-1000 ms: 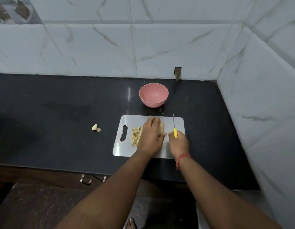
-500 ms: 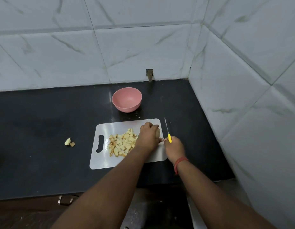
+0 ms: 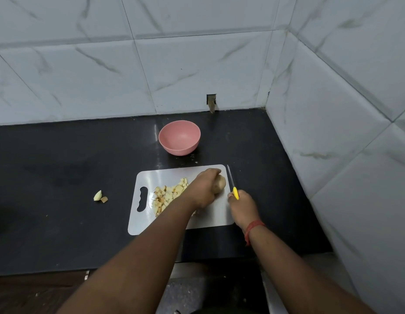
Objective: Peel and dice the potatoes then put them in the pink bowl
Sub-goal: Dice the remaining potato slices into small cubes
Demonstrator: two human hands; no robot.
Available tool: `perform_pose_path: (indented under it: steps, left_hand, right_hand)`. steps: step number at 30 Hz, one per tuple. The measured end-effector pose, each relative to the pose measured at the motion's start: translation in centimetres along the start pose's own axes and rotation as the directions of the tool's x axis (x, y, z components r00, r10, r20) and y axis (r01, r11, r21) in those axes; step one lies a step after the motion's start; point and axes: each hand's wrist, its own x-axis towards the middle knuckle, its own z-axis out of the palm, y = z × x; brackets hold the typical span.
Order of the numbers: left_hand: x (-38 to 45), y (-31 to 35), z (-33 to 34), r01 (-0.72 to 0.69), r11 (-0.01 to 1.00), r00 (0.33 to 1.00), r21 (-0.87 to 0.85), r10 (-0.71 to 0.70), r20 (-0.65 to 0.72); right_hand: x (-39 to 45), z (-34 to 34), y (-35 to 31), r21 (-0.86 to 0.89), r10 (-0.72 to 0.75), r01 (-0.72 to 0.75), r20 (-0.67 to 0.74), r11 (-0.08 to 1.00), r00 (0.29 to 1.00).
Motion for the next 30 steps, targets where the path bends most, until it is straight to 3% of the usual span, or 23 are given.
perform_pose_path:
  steps: [12, 30]
  left_hand:
    - [0.6, -0.4, 0.2, 0.081, 0.996, 0.991, -0.044, -0.085, -0.104]
    - [0.3, -0.7, -0.3, 0.135, 0.985, 0.981, -0.104, -0.148, -0.126]
  right_hand:
    - [-0.7, 0.6, -1.2, -0.010, 0.028, -0.027, 0.037, 1.000, 0.999]
    - [-2.9, 0.3, -2.6, -0.328, -0.034, 0.061, 0.088, 0.943, 0.996]
